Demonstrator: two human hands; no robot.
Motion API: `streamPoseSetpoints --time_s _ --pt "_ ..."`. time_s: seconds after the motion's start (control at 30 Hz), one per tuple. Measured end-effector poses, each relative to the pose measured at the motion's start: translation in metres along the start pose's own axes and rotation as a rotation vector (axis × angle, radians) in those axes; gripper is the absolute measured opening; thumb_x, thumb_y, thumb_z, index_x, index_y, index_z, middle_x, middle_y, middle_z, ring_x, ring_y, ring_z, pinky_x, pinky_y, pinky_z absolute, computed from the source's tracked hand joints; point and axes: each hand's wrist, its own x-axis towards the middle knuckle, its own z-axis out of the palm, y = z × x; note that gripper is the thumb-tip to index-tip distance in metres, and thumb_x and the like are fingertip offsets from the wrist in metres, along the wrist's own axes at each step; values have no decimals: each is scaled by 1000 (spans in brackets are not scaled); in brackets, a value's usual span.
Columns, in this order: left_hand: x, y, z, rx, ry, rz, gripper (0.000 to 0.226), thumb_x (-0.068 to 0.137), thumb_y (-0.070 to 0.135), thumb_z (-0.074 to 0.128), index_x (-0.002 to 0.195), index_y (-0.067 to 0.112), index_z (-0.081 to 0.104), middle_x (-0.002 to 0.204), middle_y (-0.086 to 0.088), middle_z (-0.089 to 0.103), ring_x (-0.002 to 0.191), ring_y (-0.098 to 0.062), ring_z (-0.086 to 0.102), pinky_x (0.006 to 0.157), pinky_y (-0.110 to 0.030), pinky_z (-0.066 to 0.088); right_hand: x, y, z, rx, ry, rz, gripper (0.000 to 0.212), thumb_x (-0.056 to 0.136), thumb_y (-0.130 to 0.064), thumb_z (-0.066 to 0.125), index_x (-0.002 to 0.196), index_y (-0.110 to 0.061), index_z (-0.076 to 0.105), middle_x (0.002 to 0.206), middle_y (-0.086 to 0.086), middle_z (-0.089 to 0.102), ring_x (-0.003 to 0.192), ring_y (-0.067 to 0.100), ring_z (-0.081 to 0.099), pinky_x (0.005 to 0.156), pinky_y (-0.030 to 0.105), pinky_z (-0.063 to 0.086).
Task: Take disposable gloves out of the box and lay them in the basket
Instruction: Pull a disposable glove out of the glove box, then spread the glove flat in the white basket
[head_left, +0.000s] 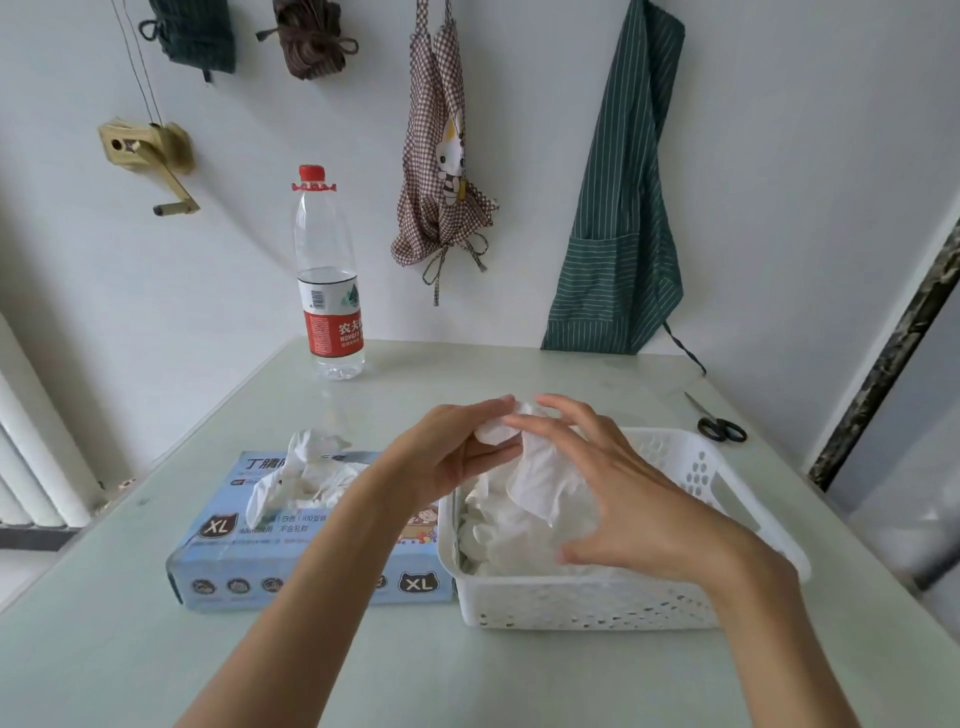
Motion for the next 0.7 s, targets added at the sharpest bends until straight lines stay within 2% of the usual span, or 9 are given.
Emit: streamPoseSetpoints --time_s 0.07,0.13,0.2,0.27,0.37,0.43,0.5,0.6,0.7 --pt "2 2 3 -54 17 -14 12 91 13 60 86 4 66 61 -4 66 52 -9 66 52 -17 55 1 2 3 -65 76 11 104 71 -3 74 137 -60 18 147 -32 -8 136 -7 5 91 10 36" --pt "0 5 8 -58 10 -27 12 92 13 59 85 5 65 59 -4 66 49 -9 65 47 -16 53 5 7 5 -164 390 -46 81 70 1 73 128 -49 47 149 -17 17 132 0 26 77 6 38" --pt "-3 6 10 -15 -1 -34 14 92 16 59 87 4 65 59 -5 67 49 -9 65 48 -16 54 10 13 6 -17 607 -99 42 72 -2 74 103 -30 69 124 -12 52 107 4 52 70 9 43" --pt "-3 5 6 160 62 5 24 93 24 58 95 2 66 72 -8 72 61 -12 70 59 -19 58 10 13 5 285 683 -49 6 79 -14 75 83 -17 73 87 -6 68 76 9 61 61 15 45" --pt "-4 7 -7 684 180 283 51 83 49 57 115 11 63 108 -2 70 85 -7 69 73 -23 58 10 17 1 576 759 159 17 79 -24 76 73 -10 70 65 5 69 56 13 59 54 27 45" --pt "-9 11 -10 856 7 399 72 70 56 61 132 21 51 131 10 55 112 -3 56 91 -23 50 9 20 0 658 691 213 26 78 -29 76 75 -4 68 67 16 68 53 14 55 51 29 43" --pt "-12 12 -3 994 -190 388 83 65 52 66 140 28 40 139 17 43 126 2 41 102 -21 37 8 21 1 687 624 219 22 78 -26 76 78 -6 69 70 20 67 52 14 55 48 25 43" --pt "-2 8 5 1010 -280 369 56 76 37 72 127 26 52 129 10 58 117 -2 54 100 -19 41 6 18 -1 792 564 195 13 77 -22 76 84 -12 72 78 18 70 63 22 62 52 26 49" --pt "4 3 7 791 -240 398 17 87 23 65 100 12 69 96 5 73 91 -4 67 84 -15 49 3 21 -7 946 492 191 30 66 -29 82 91 -15 74 90 12 74 87 29 70 76 41 55"
